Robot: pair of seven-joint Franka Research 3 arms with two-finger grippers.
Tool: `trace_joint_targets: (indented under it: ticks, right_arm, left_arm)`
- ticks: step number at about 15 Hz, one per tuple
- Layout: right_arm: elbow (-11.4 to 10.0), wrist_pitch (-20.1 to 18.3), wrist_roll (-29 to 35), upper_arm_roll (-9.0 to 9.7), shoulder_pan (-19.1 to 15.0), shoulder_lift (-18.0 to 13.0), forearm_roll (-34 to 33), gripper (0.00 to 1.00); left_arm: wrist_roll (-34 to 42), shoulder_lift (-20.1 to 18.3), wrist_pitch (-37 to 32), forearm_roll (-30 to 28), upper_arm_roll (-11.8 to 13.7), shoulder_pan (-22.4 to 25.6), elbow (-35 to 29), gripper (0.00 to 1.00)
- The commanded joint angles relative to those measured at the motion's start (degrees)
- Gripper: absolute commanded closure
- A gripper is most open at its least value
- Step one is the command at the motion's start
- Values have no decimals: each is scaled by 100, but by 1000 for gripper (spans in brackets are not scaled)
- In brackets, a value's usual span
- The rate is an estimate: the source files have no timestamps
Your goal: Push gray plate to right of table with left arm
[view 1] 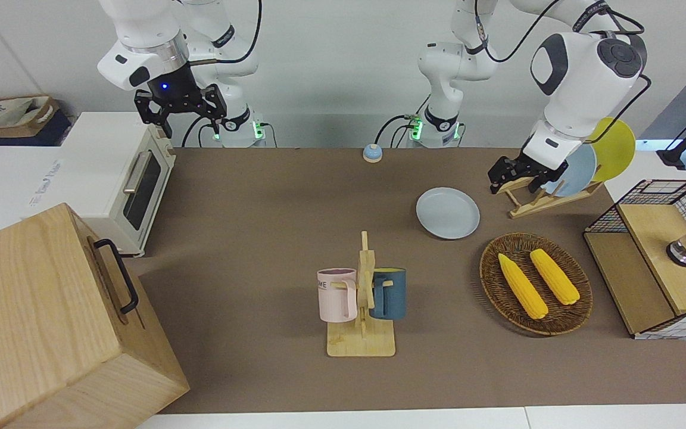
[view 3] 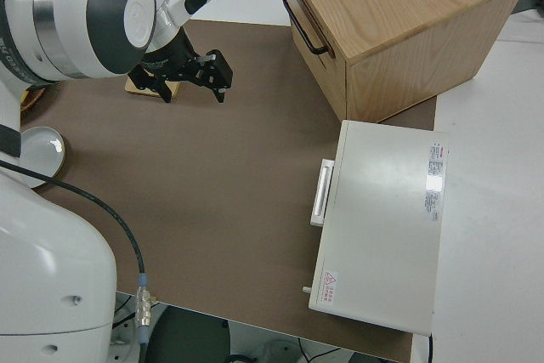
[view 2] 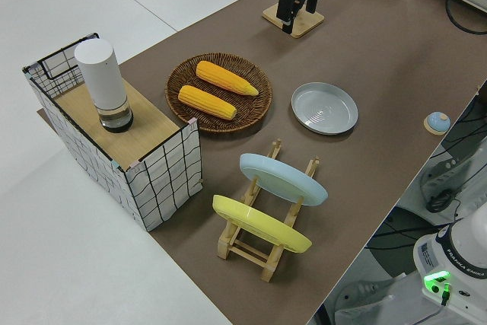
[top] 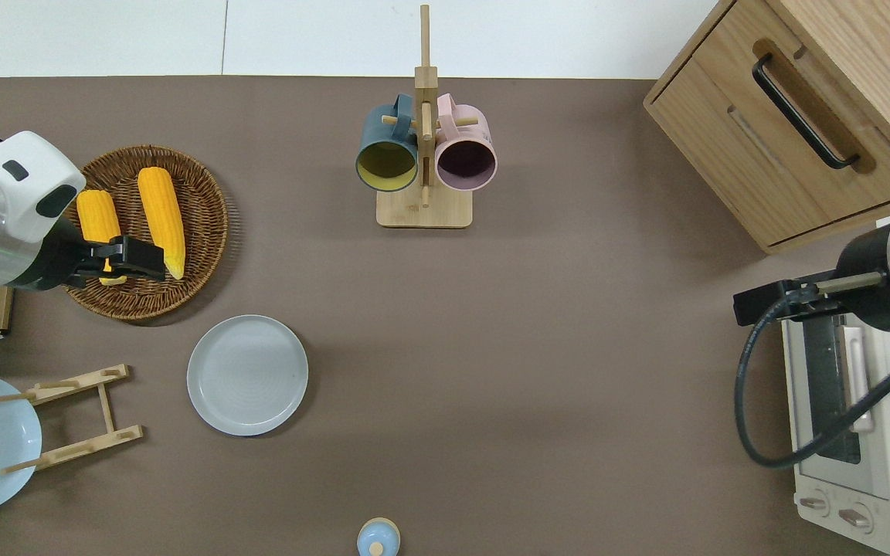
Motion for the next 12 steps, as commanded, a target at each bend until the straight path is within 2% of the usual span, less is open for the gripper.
trace_joint_targets:
  ticks: [1,4,8,10,12]
  right_arm:
    - [7,-69,-14,30,-67,-35,58,17]
    - [7,-60,-15,30,-67,-35,58,17]
    - [-2,-69,-15,30,-67,-35,49,17]
    - [7,-69,-6,30,-67,-35,58,17]
    - [7,-69,-15,30,-67,-35,58,17]
  left_arm:
    - [22,-126,134,-31,152,-128,-411,2]
    - [22,-276,511,-31,196,-181,-902,2]
    - [75,-636,1145,-31,653,-549,-1781,2]
    - [75,-663,1181,-22,653,-550,-1906,2]
    - [66,-672,1233,380,645,-559,-2072,2]
